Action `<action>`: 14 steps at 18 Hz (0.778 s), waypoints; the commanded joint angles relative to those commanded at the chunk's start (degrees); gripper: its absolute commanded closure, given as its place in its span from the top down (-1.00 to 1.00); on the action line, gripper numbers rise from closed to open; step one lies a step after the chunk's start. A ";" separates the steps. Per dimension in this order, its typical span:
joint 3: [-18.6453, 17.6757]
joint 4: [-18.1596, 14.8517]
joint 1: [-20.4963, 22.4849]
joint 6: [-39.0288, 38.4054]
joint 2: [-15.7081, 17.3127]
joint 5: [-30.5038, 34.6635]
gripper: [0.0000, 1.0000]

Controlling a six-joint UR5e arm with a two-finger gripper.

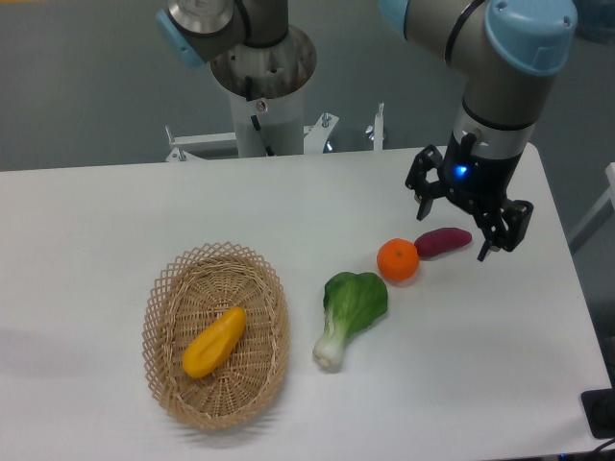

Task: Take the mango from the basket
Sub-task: 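Move the open gripper from beside the orange over the wicker basket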

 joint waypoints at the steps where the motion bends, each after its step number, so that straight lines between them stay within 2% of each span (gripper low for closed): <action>1: -0.26 0.09 0.00 0.00 0.00 -0.09 1.00; 5: -1.84 0.09 -0.53 -0.96 1.23 -0.87 1.00; 8: -3.77 0.52 -0.62 -4.56 2.72 -4.56 1.00; 11: -7.02 2.89 -0.97 -6.76 4.56 -6.15 1.00; 14: -8.87 4.30 -3.59 -10.36 5.45 -6.24 1.00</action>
